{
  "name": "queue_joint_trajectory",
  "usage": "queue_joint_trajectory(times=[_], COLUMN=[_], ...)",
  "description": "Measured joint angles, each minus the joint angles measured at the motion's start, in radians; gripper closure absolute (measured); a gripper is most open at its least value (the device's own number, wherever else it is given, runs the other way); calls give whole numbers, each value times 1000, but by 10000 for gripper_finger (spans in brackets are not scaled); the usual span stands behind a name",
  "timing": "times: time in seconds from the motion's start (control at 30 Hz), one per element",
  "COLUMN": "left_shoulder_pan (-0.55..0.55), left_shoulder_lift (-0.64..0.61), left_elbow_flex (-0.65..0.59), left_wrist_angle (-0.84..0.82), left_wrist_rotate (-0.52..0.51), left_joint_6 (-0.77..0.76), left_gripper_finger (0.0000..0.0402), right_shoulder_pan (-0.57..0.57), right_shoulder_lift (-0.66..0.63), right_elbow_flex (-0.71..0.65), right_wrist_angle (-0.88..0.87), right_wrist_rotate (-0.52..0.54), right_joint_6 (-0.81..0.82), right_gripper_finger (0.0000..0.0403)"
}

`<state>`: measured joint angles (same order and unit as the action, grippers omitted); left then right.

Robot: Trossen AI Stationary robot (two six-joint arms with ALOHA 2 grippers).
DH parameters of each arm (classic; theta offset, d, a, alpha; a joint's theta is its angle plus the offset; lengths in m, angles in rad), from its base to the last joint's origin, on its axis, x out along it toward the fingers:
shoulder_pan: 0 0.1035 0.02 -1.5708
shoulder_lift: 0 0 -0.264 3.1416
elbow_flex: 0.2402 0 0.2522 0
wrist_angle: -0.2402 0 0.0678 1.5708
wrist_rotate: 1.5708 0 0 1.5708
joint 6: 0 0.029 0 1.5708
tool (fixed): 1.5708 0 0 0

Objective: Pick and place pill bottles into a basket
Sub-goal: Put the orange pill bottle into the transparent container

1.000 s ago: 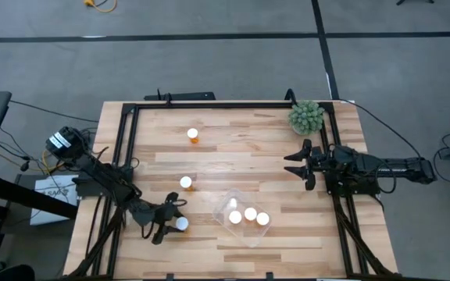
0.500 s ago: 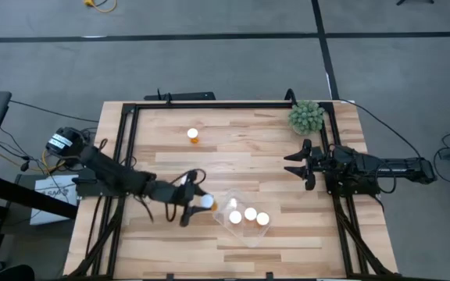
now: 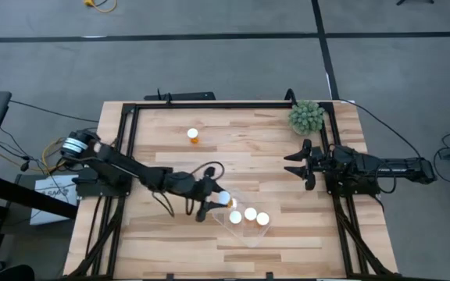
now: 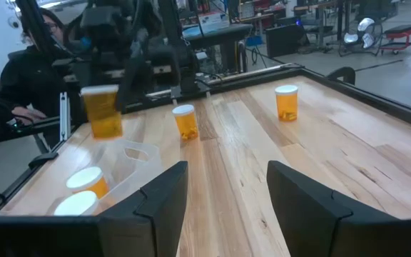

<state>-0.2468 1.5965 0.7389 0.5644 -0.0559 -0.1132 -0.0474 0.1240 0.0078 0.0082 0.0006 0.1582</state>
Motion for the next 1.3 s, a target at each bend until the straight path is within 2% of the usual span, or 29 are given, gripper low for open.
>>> queue_joint_trajectory(times=[0.17, 0.53, 0.93, 1.07, 1.3], left_shoulder_pan=[3, 53, 59, 60, 60], left_shoulder_lift=[92, 94, 121, 157, 172], left_elbow_flex=[87, 102, 104, 132, 191], left_wrist_angle=[-26, -112, -85, -111, -121], left_wrist_rotate=[28, 17, 11, 46, 29], left_joint_6=[15, 51, 45, 40, 66], left_gripper_finger=[220, 220, 219, 210, 188], right_shoulder_pan=[0, 0, 0, 0, 0], right_shoulder_lift=[0, 0, 0, 0, 0], right_elbow_flex=[0, 0, 0, 0, 0], right_wrist_angle=[0, 0, -1, -1, -1], right_wrist_rotate=[0, 0, 0, 0, 0], right_joint_6=[0, 0, 0, 0, 0], right_gripper_finger=[218, 217, 216, 217, 217])
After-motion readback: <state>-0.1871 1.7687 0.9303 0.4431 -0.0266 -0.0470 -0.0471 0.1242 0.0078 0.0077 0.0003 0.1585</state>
